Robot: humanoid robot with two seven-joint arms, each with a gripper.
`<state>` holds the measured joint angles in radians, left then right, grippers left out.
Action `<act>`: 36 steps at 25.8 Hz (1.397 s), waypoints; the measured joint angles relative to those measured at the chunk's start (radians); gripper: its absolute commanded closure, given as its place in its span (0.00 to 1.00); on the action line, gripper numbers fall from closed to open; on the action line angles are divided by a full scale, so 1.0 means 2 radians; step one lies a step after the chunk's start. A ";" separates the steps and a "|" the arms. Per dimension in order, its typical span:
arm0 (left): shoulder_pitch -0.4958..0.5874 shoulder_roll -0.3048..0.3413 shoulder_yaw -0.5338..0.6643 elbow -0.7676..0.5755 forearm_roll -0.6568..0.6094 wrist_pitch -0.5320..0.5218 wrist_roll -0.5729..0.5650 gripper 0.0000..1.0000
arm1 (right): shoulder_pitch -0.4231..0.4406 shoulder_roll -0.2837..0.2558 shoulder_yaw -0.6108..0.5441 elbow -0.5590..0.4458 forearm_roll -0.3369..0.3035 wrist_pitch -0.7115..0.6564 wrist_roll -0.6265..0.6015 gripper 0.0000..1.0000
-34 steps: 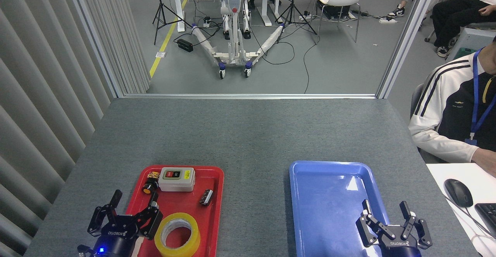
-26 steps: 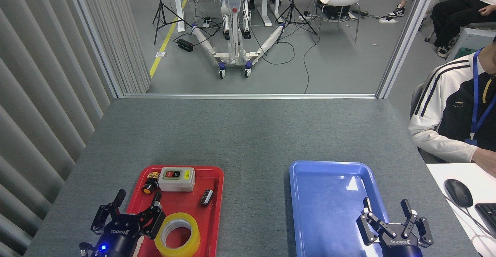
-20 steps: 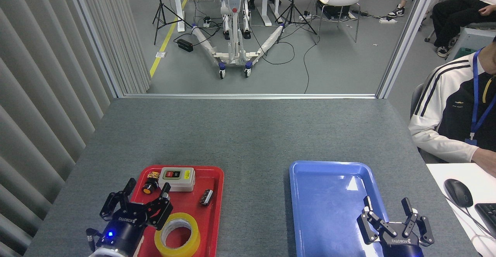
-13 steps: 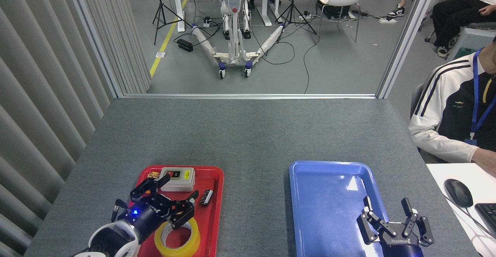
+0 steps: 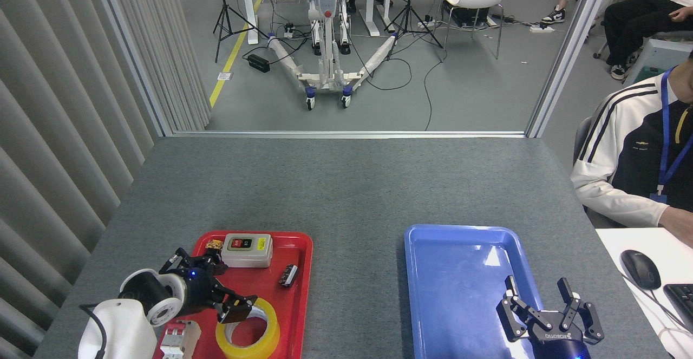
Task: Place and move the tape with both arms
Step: 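Grasp the yellow tape roll's rim with the left gripper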
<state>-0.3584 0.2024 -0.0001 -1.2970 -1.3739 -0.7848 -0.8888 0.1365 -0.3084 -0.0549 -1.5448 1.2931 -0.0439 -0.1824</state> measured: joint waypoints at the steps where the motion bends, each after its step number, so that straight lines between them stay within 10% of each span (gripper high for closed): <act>1: -0.005 0.001 0.000 0.006 0.000 0.000 -0.011 0.00 | 0.000 0.000 0.000 0.000 0.000 0.000 0.000 0.01; 36: 0.044 0.009 -0.017 -0.084 -0.021 0.000 -0.055 0.01 | 0.003 0.008 0.002 -0.001 0.013 -0.003 -0.002 0.01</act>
<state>-0.2697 0.2197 -0.0343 -1.4655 -1.4159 -0.7854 -0.9996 0.1426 -0.2934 -0.0514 -1.5472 1.3189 -0.0508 -0.1856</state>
